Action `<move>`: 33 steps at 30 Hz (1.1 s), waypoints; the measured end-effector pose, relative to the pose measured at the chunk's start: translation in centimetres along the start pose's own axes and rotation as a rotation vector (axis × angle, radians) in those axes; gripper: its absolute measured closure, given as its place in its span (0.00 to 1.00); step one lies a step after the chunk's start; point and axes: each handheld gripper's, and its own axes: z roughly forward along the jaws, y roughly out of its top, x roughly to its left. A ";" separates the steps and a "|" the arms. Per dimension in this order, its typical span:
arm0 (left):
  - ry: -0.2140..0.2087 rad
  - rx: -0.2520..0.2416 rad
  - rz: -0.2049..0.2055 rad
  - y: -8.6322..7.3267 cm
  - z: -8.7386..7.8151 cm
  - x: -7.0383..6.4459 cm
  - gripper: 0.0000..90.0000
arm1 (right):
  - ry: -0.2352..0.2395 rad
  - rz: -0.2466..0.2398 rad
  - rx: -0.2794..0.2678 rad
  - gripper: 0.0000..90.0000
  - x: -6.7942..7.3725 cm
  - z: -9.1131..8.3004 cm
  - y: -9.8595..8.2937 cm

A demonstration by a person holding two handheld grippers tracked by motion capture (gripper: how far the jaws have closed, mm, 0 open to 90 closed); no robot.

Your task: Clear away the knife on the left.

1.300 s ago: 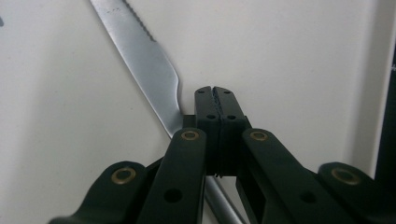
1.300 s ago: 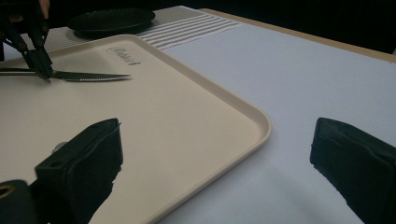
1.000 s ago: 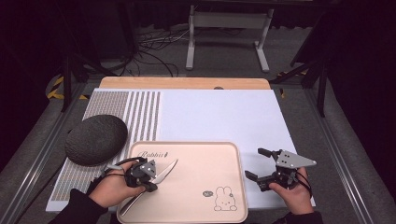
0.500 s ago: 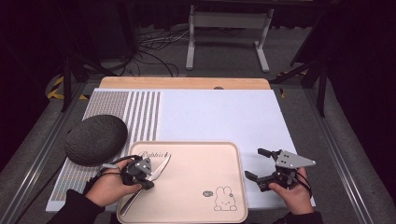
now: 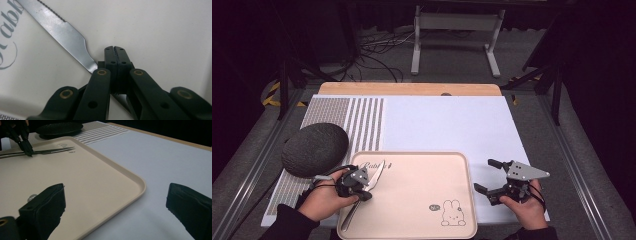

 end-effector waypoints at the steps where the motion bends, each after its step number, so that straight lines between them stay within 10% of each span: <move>1: 0.004 -0.002 0.001 -0.1 0.0 0.1 1.00 | -0.001 0.000 0.001 0.04 0.0 0.0 0.0; 33: 0.012 0.002 -0.066 -2.1 -1.0 0.9 1.00 | 0.005 0.000 0.019 0.04 0.0 0.3 -0.1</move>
